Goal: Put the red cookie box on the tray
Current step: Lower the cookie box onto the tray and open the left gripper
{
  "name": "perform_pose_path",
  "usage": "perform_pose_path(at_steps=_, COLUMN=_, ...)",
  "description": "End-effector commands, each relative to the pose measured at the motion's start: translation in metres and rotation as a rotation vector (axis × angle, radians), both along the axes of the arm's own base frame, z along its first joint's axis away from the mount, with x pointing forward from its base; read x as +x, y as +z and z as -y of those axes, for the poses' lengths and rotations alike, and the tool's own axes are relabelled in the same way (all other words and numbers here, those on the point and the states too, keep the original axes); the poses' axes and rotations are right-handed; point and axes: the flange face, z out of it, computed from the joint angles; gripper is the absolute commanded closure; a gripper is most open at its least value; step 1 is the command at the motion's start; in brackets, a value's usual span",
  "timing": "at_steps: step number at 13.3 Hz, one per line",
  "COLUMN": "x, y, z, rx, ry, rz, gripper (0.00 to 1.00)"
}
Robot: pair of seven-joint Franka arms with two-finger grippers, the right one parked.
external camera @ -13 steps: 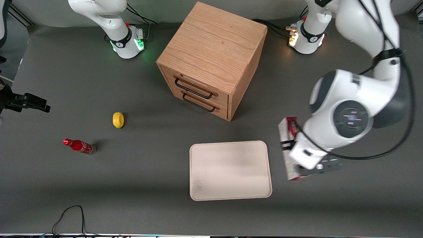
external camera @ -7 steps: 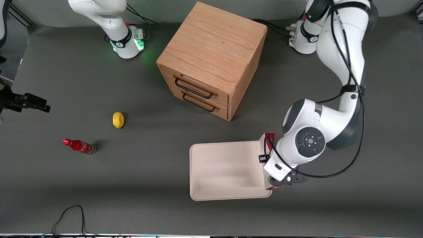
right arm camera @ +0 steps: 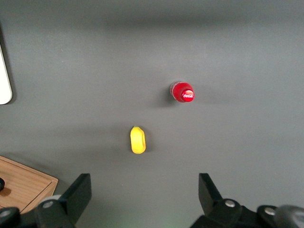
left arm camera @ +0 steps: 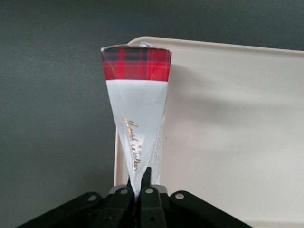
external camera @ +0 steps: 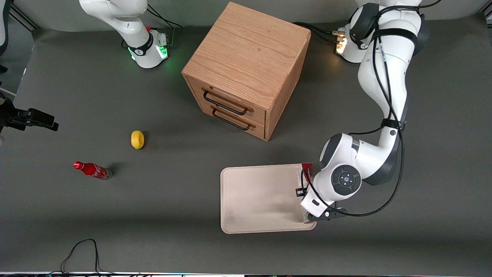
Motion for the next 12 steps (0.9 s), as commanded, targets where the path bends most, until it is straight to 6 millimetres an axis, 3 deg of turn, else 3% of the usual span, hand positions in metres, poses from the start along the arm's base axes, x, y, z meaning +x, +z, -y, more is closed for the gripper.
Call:
perform_pose_path(at_steps=1, x=0.000, y=-0.003, z=0.005, rx=0.004, ry=0.017, rz=0.012, gripper=1.00)
perform_pose_path(at_steps=6, x=-0.003, y=-0.012, z=0.007, rx=0.006, ry=0.024, rz=0.009, gripper=1.00)
perform_pose_path(at_steps=7, x=-0.002, y=-0.012, z=0.006, rx=0.008, ry=0.038, rz=0.008, gripper=0.35)
perform_pose_path(at_steps=8, x=-0.002, y=-0.011, z=0.006, rx=0.008, ry=0.043, rz=0.010, gripper=0.00)
perform_pose_path(at_steps=12, x=-0.003, y=-0.011, z=0.006, rx=0.008, ry=0.043, rz=0.010, gripper=0.00)
